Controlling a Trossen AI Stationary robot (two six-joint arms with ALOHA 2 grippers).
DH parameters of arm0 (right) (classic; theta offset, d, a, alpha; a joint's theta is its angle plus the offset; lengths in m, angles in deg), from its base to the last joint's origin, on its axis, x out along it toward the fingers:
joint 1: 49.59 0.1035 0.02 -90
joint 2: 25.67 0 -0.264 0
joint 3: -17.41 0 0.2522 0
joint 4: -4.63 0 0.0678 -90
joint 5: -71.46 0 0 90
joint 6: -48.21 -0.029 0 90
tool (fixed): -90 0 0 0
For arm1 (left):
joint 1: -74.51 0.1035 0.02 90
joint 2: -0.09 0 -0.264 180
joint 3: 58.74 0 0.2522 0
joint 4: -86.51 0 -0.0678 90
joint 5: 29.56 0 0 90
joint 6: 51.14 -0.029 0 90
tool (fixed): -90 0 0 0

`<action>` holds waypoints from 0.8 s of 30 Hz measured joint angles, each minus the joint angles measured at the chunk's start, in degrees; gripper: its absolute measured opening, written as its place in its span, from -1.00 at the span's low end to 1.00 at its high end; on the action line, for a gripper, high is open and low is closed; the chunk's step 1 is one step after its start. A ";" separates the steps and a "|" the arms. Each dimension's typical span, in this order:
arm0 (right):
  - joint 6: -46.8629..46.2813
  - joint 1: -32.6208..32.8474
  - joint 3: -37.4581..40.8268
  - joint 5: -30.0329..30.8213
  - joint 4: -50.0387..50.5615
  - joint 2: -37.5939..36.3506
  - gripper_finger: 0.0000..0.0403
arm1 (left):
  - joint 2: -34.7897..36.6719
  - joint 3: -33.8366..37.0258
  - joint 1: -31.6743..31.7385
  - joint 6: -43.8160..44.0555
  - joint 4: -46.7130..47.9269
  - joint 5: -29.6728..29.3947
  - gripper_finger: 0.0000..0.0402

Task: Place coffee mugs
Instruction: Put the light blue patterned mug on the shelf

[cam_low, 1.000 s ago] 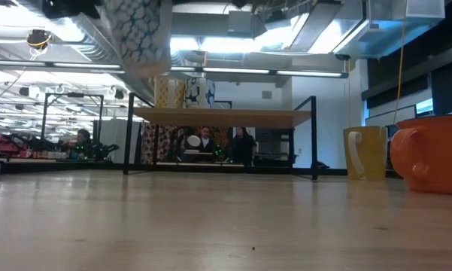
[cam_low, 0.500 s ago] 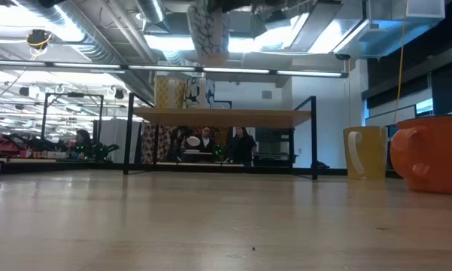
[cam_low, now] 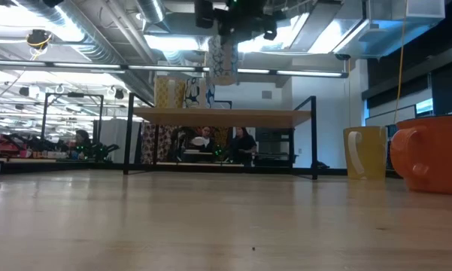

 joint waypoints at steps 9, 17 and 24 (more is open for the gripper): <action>-5.30 -5.50 2.75 -5.81 9.32 -5.03 -0.81 | 0.02 0.02 0.00 -0.02 4.19 -0.07 -0.51; -7.05 -9.52 14.77 -13.75 -7.36 -5.68 -0.81 | 0.01 0.02 0.00 -0.98 4.14 -0.92 -0.51; -5.49 -10.15 23.22 -12.97 -21.36 -5.63 -0.81 | 0.02 0.02 -0.01 -1.05 4.02 -2.65 -0.51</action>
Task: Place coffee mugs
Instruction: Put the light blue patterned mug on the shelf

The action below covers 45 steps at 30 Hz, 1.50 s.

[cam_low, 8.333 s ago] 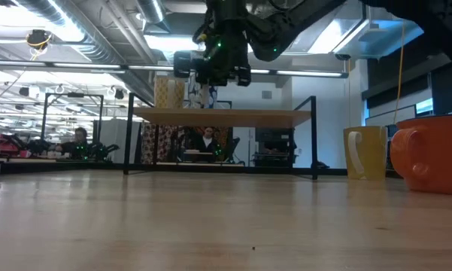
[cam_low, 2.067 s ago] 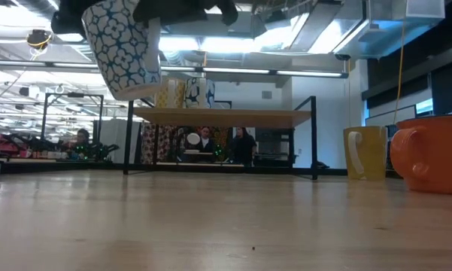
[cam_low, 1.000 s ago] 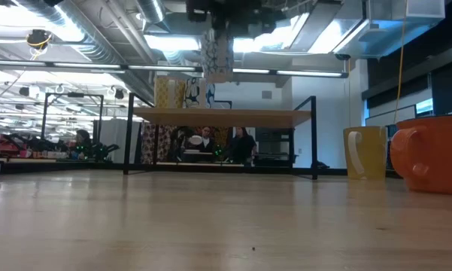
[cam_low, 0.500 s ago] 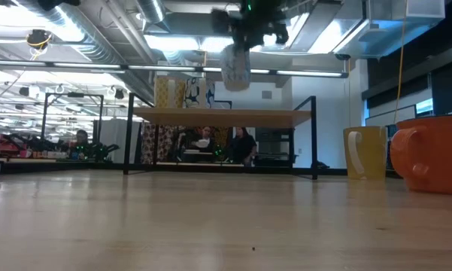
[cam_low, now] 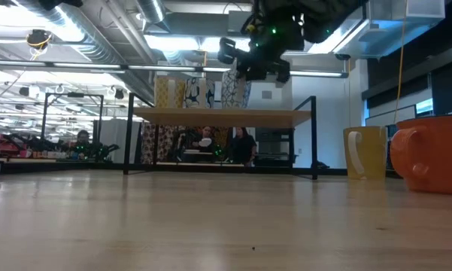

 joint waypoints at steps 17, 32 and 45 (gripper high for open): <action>6.37 -1.12 2.42 -2.93 -7.47 3.02 -0.81 | -0.02 0.00 0.01 0.02 -0.76 -1.85 -0.51; 5.97 -1.94 2.38 -6.36 -7.13 3.04 -0.75 | -0.02 0.00 0.02 0.09 -0.93 -1.87 -0.51; 5.93 -1.90 2.42 -6.62 -6.28 3.15 -0.54 | -0.02 0.00 0.02 0.09 -0.93 -1.87 -0.51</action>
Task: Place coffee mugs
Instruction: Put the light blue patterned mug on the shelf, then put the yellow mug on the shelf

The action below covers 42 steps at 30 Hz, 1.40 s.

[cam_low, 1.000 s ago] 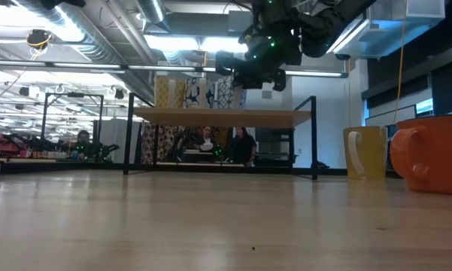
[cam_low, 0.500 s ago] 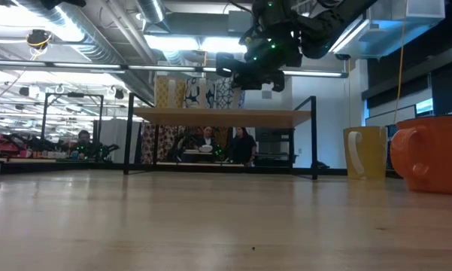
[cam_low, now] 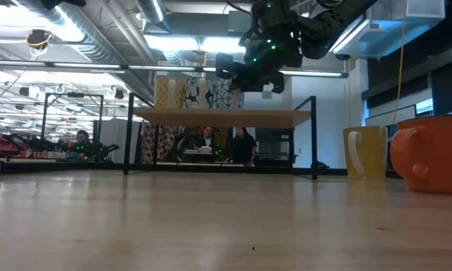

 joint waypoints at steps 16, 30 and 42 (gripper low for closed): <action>4.81 3.67 0.02 4.98 3.42 -5.85 0.07 | -0.02 0.00 -0.02 0.00 0.02 0.11 -0.51; -7.22 11.22 -0.02 4.66 33.54 -28.89 -0.03 | 0.00 0.00 0.00 0.00 0.02 0.24 -0.51; -38.91 9.44 -0.02 -0.18 77.16 -40.17 -0.14 | 0.00 0.00 0.00 0.00 0.04 0.22 -0.51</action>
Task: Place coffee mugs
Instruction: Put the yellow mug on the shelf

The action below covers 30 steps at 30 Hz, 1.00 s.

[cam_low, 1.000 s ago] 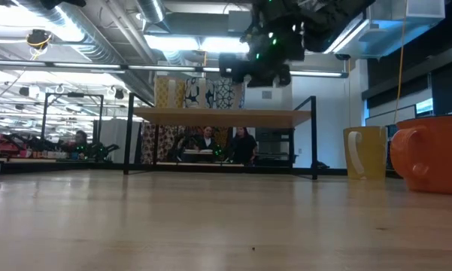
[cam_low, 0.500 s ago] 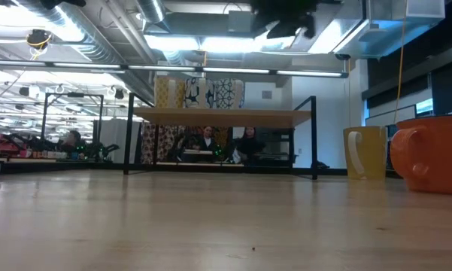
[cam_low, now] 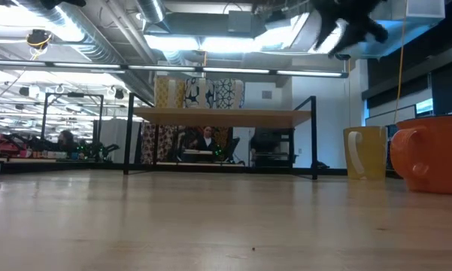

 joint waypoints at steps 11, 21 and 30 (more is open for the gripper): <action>-2.55 -19.94 0.02 -17.36 14.95 1.61 -0.21 | -0.02 0.00 -0.02 0.00 0.00 -0.91 -0.51; 7.17 -32.82 0.02 -29.73 12.87 9.57 -0.21 | -0.02 0.00 0.00 0.07 0.00 -2.16 -0.51; 7.90 -33.98 0.02 -30.15 12.04 18.80 -0.21 | -0.02 0.00 0.00 0.07 -0.02 -2.16 -0.51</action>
